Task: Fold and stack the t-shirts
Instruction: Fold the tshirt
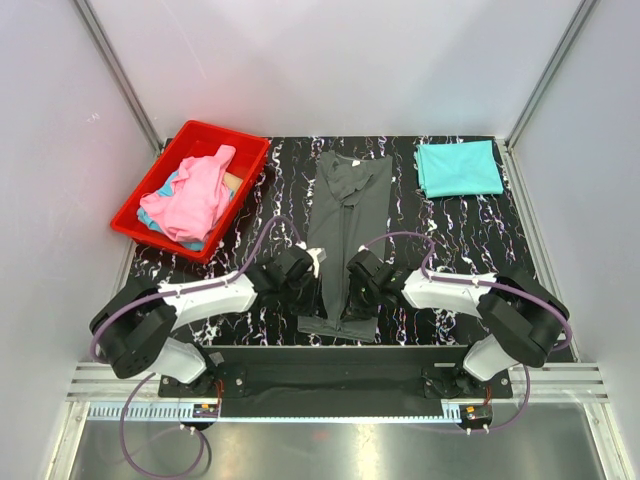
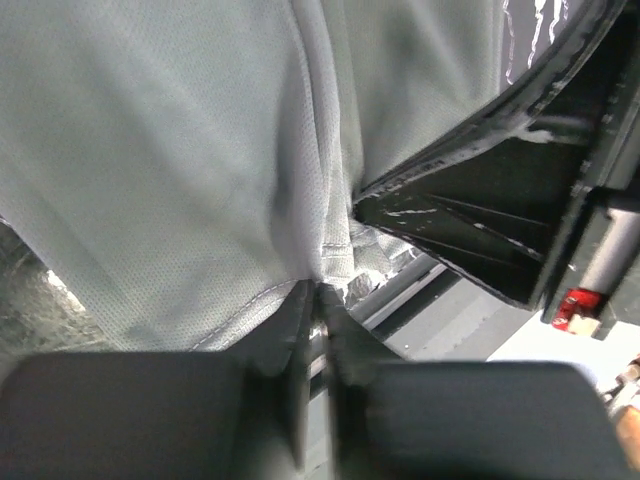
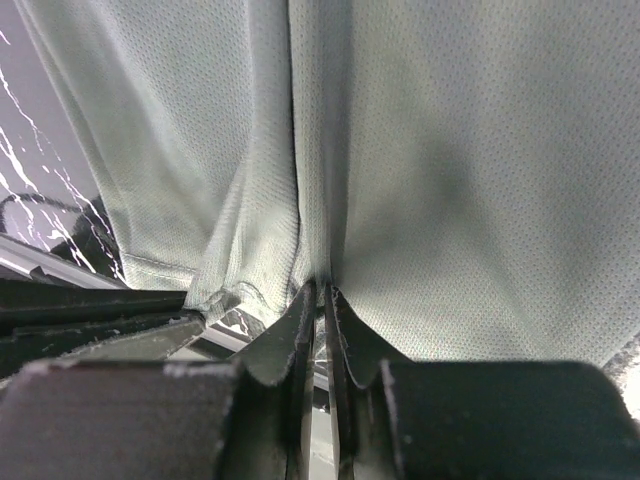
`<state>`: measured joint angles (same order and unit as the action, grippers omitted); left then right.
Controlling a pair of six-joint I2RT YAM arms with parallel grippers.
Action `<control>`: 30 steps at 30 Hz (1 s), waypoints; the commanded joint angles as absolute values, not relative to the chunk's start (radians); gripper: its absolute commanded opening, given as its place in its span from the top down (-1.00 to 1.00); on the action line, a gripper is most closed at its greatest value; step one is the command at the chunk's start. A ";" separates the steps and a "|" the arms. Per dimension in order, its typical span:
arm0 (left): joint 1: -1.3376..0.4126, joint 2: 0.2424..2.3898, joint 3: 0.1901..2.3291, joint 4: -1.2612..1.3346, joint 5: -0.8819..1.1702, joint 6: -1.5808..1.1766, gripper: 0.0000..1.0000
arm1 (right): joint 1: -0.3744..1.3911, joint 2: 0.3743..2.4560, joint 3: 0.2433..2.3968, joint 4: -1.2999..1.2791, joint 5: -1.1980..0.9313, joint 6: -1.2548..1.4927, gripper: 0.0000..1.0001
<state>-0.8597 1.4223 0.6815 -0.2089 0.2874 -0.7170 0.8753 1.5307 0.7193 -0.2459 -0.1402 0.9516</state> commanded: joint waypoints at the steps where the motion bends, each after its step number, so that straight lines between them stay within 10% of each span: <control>1: -0.864 1.404 0.741 -0.192 0.281 -0.701 1.00 | 0.885 1.502 0.718 -0.204 -0.121 0.965 0.72; 24: -0.864 1.298 0.813 -0.380 0.205 -0.762 1.00 | 0.914 1.502 0.678 -0.130 -0.155 1.052 0.57; 30: -0.864 1.296 0.805 -0.357 0.238 -0.772 1.00 | 0.914 1.333 0.713 -0.239 -0.078 1.035 0.21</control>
